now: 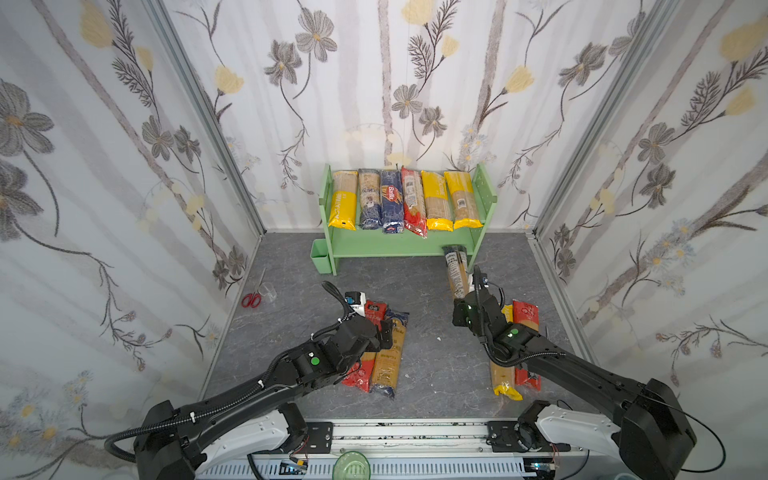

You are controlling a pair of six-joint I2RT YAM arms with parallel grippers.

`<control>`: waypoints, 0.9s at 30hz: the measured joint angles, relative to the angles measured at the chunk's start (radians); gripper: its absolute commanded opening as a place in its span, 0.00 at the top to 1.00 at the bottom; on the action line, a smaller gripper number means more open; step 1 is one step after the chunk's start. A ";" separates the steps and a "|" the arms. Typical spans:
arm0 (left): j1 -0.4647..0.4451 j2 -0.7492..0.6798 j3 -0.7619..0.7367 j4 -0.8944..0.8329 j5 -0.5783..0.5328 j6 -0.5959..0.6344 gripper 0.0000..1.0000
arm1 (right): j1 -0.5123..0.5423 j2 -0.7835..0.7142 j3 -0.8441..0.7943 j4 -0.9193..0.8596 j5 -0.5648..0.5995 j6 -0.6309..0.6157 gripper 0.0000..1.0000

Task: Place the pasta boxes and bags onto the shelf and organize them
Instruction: 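Carry the clear pack with the right gripper toward the lower shelf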

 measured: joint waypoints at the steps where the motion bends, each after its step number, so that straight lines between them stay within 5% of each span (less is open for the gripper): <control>1: 0.003 0.004 0.005 0.000 0.000 0.015 0.00 | -0.013 0.021 0.023 0.001 -0.010 -0.009 0.94; 27: 0.093 -0.004 0.001 0.000 0.004 0.087 0.00 | -0.250 0.547 0.480 0.137 -0.191 -0.148 0.89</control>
